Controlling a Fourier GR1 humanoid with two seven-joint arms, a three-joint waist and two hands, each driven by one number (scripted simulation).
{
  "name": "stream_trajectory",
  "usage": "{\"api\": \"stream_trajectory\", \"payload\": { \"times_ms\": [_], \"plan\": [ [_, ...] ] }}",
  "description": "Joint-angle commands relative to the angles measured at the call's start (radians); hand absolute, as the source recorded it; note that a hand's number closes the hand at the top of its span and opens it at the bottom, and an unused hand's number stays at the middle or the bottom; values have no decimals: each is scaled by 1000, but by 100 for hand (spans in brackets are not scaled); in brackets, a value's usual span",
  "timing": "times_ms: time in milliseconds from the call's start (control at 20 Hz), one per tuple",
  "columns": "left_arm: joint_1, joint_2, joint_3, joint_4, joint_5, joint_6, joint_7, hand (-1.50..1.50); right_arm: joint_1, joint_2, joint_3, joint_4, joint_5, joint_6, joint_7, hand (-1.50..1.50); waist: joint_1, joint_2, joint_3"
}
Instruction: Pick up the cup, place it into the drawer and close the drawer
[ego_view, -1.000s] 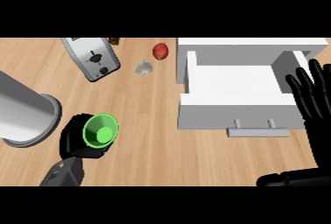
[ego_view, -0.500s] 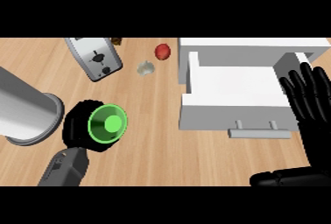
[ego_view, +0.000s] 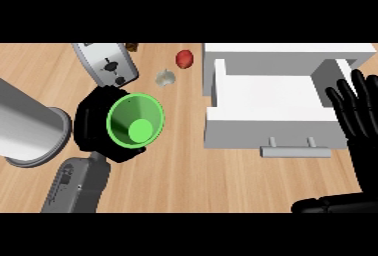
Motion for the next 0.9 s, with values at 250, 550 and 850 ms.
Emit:
{"api": "stream_trajectory", "payload": {
  "times_ms": [250,550,850],
  "plan": [
    [-214,-22,-21,-100,-26,147,231,150,-11,-18,-58,47,-39,27,-58,-150,-10,4,0],
    [-413,-43,-85,11,-92,305,278,150,17,-1,-17,7,-12,16,-32,-150,-16,4,-1],
    [-613,-44,-26,198,-113,307,296,150,-69,12,32,80,41,-11,-11,-150,-17,8,-1]
  ]
}}
